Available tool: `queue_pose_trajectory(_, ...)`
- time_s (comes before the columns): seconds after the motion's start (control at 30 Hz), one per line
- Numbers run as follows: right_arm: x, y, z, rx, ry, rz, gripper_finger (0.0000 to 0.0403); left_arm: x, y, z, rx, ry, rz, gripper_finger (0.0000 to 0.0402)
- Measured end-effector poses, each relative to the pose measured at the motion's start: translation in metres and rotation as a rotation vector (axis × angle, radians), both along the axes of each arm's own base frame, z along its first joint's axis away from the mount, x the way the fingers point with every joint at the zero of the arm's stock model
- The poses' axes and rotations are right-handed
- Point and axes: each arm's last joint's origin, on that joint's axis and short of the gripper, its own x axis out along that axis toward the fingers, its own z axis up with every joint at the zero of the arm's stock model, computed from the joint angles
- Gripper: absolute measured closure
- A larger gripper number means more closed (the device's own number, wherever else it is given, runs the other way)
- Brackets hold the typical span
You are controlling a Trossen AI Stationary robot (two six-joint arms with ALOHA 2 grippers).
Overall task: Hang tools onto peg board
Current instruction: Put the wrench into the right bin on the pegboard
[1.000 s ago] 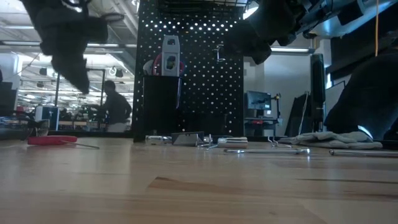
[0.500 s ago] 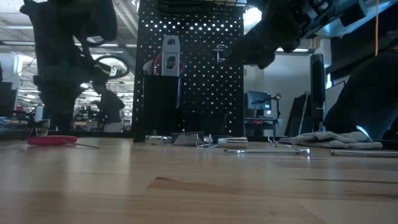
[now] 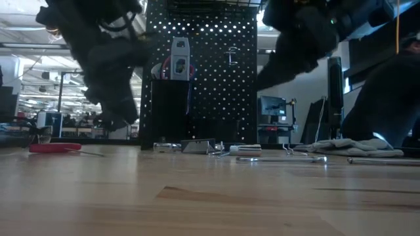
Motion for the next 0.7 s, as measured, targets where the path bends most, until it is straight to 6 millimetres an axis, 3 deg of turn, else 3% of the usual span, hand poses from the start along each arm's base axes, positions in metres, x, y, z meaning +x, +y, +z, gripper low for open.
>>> queue_pose_trajectory(0.13,-0.003,-0.001,-0.008,-0.029,0.069,-0.013,0.0237,0.008,-0.002,0.006,0.022,-0.093,-0.041,0.0199)
queue_pose_trajectory(0.37,-0.009,0.003,-0.032,0.061,0.284,0.124,0.0237,0.014,-0.010,0.012,0.027,-0.184,-0.092,0.0199)
queue_pose_trajectory(0.53,-0.019,0.000,-0.047,0.051,0.457,0.100,0.0237,0.014,-0.016,0.013,0.030,-0.198,-0.107,0.0199)
queue_pose_trajectory(0.7,-0.024,-0.007,-0.050,0.063,0.520,0.058,0.0237,0.013,-0.016,0.013,0.052,-0.201,-0.094,0.0199)
